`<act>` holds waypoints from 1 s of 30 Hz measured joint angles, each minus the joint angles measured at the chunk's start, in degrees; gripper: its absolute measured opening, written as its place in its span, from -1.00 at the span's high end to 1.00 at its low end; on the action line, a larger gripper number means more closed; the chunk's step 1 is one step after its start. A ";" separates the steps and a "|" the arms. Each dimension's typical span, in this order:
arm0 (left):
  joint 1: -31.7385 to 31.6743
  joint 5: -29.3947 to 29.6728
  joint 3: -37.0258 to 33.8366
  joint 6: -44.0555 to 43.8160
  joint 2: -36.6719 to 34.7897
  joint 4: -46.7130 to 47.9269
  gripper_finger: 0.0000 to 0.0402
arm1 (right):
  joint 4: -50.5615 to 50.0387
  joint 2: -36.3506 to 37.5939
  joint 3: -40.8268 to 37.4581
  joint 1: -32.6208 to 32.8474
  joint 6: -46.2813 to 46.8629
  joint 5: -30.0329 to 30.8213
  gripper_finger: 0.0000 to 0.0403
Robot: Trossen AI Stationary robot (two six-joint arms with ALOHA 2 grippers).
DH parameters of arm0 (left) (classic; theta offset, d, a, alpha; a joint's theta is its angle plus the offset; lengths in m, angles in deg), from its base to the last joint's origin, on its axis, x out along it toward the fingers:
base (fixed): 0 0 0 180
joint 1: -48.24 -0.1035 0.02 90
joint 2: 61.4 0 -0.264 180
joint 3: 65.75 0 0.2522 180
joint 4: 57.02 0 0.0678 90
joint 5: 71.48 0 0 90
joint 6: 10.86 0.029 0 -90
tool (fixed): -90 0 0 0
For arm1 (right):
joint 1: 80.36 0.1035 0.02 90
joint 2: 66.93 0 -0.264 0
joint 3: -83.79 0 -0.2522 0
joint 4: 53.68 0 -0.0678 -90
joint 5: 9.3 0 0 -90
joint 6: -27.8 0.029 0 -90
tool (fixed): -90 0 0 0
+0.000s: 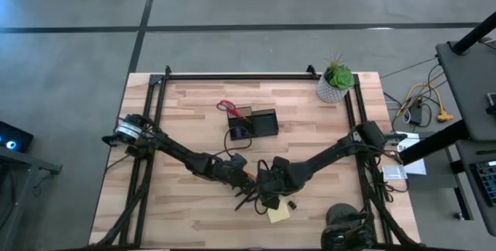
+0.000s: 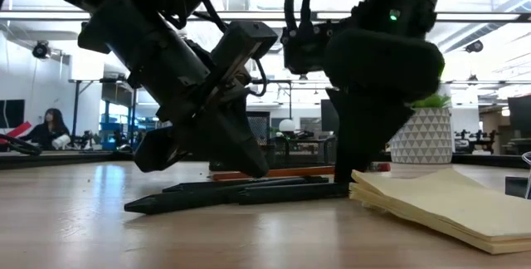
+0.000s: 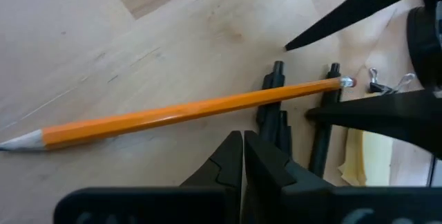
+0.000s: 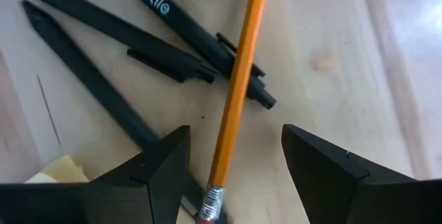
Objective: Pick and place office supplies into organizer
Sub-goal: Put the pencil into the top left section of the desk organizer
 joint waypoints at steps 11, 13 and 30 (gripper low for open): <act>-0.02 -0.24 0.00 0.08 0.00 -0.12 1.00 | -0.03 -0.29 0.04 -0.33 1.70 -1.55 0.07; 0.11 -0.26 0.00 0.06 0.00 -0.10 1.00 | 0.08 -0.29 0.04 -0.37 1.70 -1.57 0.18; 4.43 2.99 0.07 2.85 -4.64 3.65 1.00 | -0.32 0.89 0.16 -2.23 -0.41 -6.20 0.91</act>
